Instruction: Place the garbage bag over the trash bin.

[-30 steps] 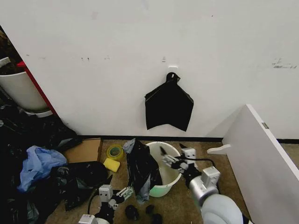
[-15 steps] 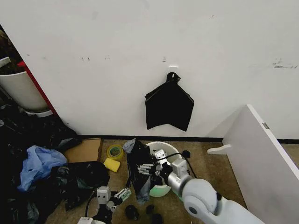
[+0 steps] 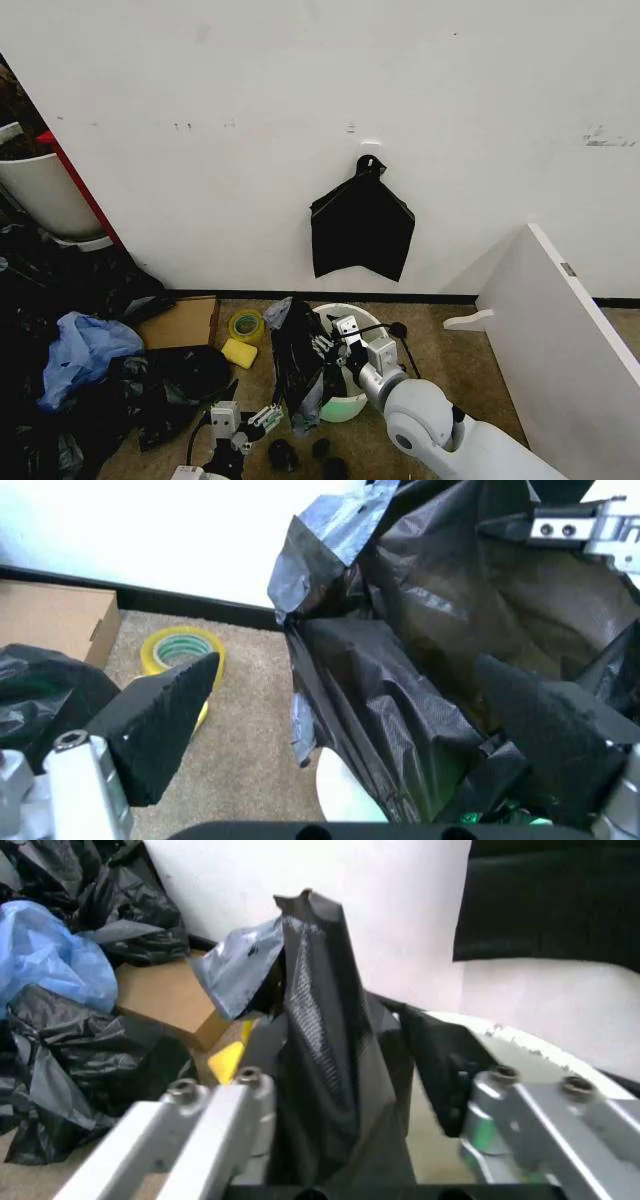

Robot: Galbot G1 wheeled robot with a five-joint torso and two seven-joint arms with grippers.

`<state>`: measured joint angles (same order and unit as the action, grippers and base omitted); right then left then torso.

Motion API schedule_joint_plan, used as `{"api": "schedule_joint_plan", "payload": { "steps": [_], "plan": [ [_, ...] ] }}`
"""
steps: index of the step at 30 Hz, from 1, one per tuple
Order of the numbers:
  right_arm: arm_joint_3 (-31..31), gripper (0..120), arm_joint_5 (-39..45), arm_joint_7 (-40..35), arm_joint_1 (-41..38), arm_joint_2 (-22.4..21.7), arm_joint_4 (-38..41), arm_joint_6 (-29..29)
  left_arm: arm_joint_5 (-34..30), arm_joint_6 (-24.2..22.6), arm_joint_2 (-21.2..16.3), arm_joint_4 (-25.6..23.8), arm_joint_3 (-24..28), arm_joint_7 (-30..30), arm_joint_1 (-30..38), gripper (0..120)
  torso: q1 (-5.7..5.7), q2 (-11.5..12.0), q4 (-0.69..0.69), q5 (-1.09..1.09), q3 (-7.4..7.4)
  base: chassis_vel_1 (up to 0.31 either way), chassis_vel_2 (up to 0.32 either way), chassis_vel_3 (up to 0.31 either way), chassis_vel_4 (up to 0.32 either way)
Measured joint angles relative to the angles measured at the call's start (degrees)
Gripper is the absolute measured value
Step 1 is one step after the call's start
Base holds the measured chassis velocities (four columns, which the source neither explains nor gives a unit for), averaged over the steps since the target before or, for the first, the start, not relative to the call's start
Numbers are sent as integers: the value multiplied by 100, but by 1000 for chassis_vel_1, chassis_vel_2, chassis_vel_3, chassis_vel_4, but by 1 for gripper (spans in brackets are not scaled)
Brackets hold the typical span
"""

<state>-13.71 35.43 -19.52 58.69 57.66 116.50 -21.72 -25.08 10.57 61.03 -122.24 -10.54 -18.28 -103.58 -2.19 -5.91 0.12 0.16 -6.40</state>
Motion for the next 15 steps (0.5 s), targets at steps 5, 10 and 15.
{"api": "schedule_joint_plan", "payload": {
  "steps": [5, 10, 15],
  "plan": [
    [136, 13, 126, -199, 122, -9, 90, -7, -184, -136, -16, -92, 73, -10, 54, 100, 0, 0, -1, 0, 0, 0, 0, 0, 0],
    [347, 0, 210, -221, 263, -151, 154, -8, -330, -418, -114, -256, 141, -58, 242, 99, 0, 0, 0, 0, 0, 0, 0, 0, 0],
    [542, 0, 348, -261, 423, -318, 210, 1, -347, -578, -224, -261, 213, -114, 511, 99, 0, 0, 1, 0, 0, 0, 0, 0, 0]
  ]
}}
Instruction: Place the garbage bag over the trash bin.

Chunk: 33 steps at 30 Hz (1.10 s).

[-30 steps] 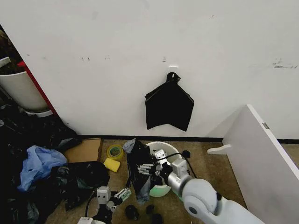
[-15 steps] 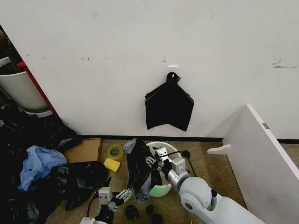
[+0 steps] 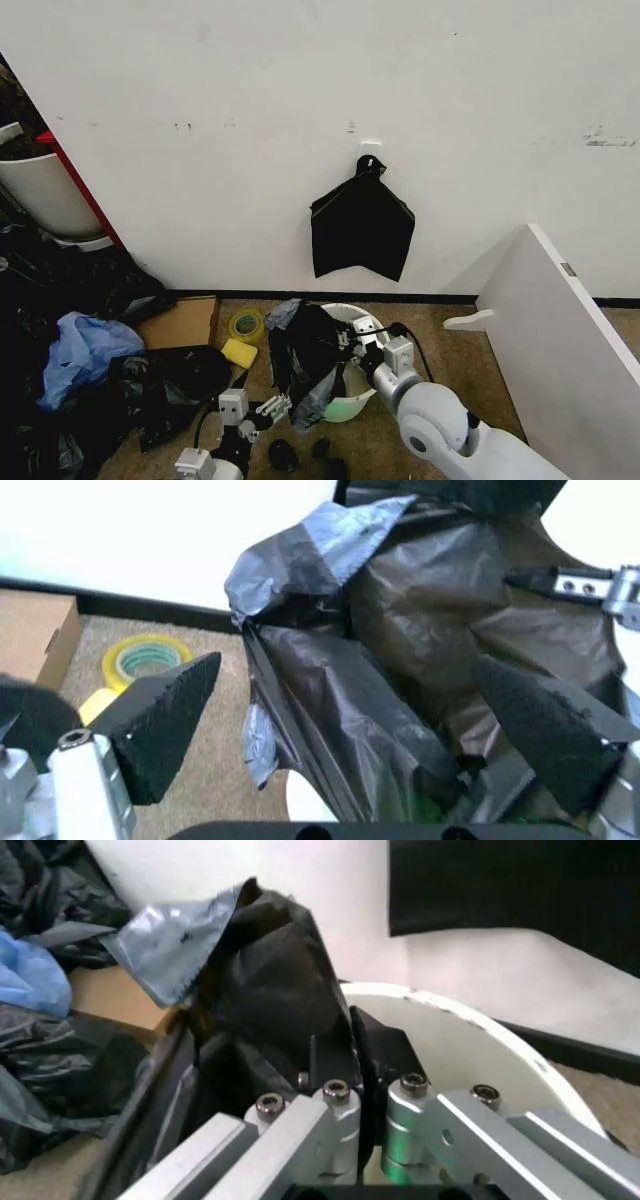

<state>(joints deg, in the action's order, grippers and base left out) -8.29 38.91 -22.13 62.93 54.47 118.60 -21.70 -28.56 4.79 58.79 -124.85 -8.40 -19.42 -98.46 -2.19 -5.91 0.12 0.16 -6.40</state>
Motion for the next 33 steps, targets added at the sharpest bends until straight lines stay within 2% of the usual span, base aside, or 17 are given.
{"api": "schedule_joint_plan", "payload": {
  "steps": [8, 13, 22, 27, 31, 33],
  "plan": [
    [119, 0, 65, -94, 74, -63, -2, 11, -86, -309, -119, 163, 119, -108, 448, 99, 0, -1, -1, 0, 0, 0, 0, 0, 0],
    [99, 0, 70, -108, 106, -54, -19, 11, -518, -700, -147, 354, 270, -192, 1005, 97, 0, -1, -1, 0, 0, 0, 0, 0, 0],
    [9, 0, 35, -96, 107, -79, -6, 9, -1307, -1411, -40, 239, 729, -554, 1539, 96, 0, -1, -1, 0, 0, 0, 0, 0, 0],
    [-22, 0, 26, -96, 91, -77, -5, -11, -1438, -1787, 138, 297, 1011, -1002, 1925, 95, 0, -1, 0, 0, 0, 0, 0, 0, 0],
    [-28, 0, 21, -96, 91, -81, -6, -16, -1493, -1899, 213, 309, 1056, -1261, 1998, 95, 0, -1, -1, 0, 0, 0, 0, 0, 0],
    [-35, 0, 21, -96, 92, -90, -14, -23, -1636, -2039, 346, 302, 1108, -1766, 2073, 95, 0, 0, -1, 0, 0, 0, 0, 0, 0]
  ]
}}
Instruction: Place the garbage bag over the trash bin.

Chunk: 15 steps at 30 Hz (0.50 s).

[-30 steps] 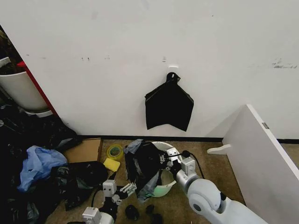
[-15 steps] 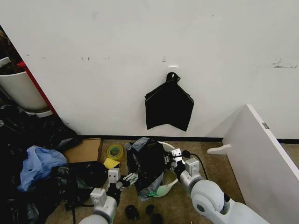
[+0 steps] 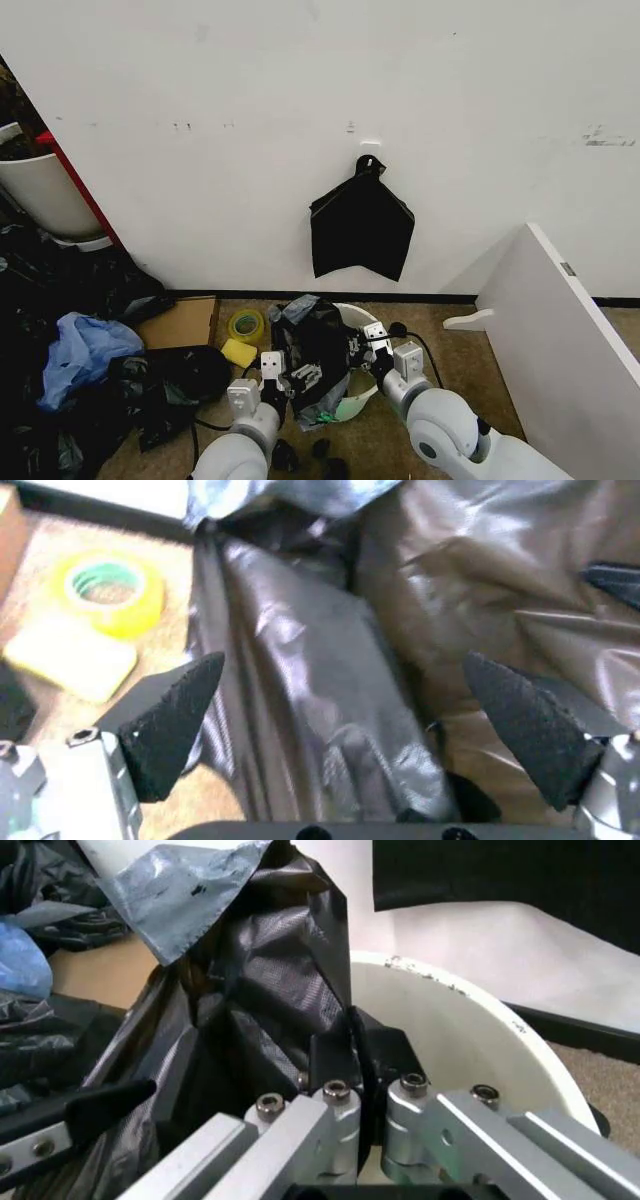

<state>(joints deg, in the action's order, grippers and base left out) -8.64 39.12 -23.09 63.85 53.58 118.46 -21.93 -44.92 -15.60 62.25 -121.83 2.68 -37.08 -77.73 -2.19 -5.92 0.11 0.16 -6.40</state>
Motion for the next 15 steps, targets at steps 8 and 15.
{"api": "schedule_joint_plan", "payload": {
  "steps": [8, 15],
  "plan": [
    [-22, 0, 24, -19, -12, -14, -34, -14, -390, -355, 202, 128, 139, -610, 334, 96, 0, 0, 0, 0, 0, 0, 0, 0, 0],
    [-21, 0, 107, -57, -13, -8, -23, -30, -484, -385, 242, 332, 169, -688, 523, 95, 0, 0, 0, 0, 0, 0, 0, 0, 0]
  ]
}}
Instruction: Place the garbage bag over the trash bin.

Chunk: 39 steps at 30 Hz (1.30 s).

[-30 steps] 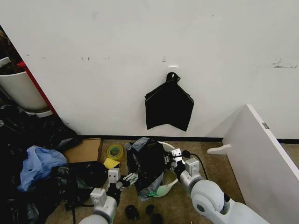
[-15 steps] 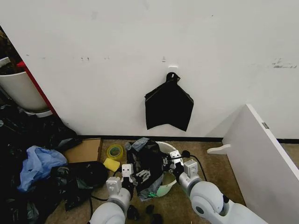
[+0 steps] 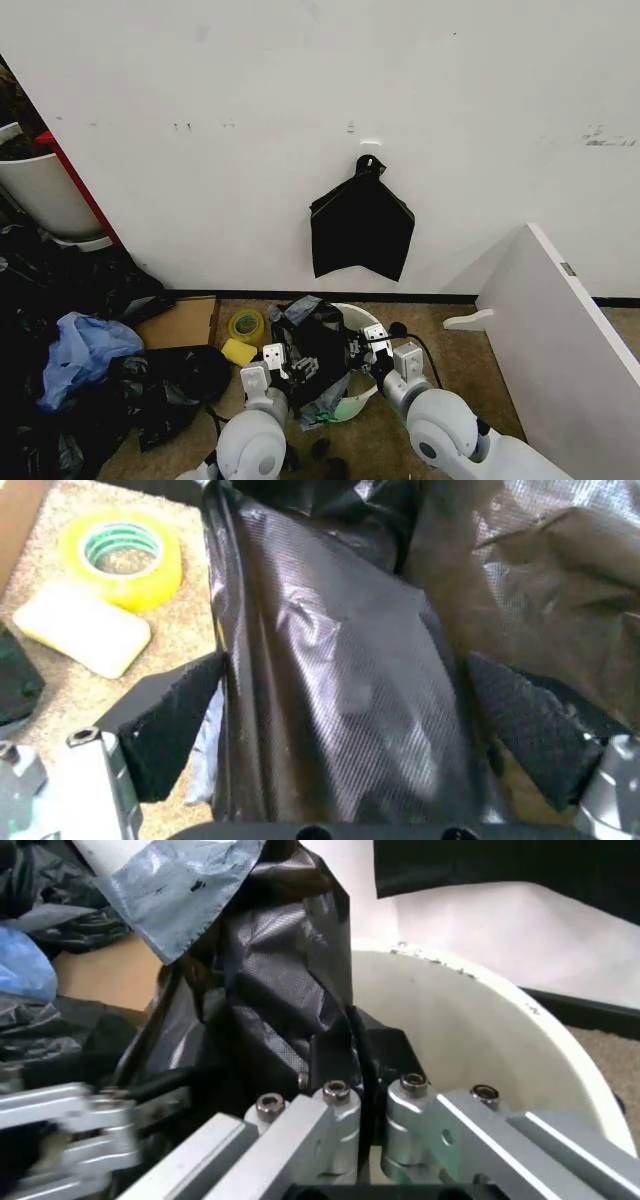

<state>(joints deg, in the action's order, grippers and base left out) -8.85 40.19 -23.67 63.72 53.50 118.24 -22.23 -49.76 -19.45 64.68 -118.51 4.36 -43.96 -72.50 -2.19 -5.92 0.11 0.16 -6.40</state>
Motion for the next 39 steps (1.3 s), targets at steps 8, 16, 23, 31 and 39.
{"api": "schedule_joint_plan", "payload": {
  "steps": [8, 16, 23, 31, 39],
  "plan": [
    [-21, 0, 158, -158, 9, 159, 39, -49, -79, -25, 211, 450, 100, 7, 352, 95, 0, 0, 0, 0, 0, 0, 0, 0, 0],
    [-27, 0, 188, -233, 65, 177, 59, -68, -391, -360, 281, 652, 206, -266, 645, 86, 0, 0, 0, 0, 0, 0, 0, 0, 0],
    [-18, 0, 189, -237, 66, 194, 35, -55, -479, -676, 329, 826, 246, -395, 792, 60, 0, 0, 0, 0, 0, 0, 0, 0, 0],
    [-7, 0, 180, -237, 84, 217, 26, -31, -516, -681, 345, 988, 263, -386, 863, 33, 0, 0, 0, 0, 0, 0, 0, 0, 0],
    [3, 0, 133, -251, 106, 213, 10, 23, -583, -640, 288, 987, 232, -377, 820, 3, 1, 0, 0, -1, 0, 0, 0, 0, 0]
  ]
}}
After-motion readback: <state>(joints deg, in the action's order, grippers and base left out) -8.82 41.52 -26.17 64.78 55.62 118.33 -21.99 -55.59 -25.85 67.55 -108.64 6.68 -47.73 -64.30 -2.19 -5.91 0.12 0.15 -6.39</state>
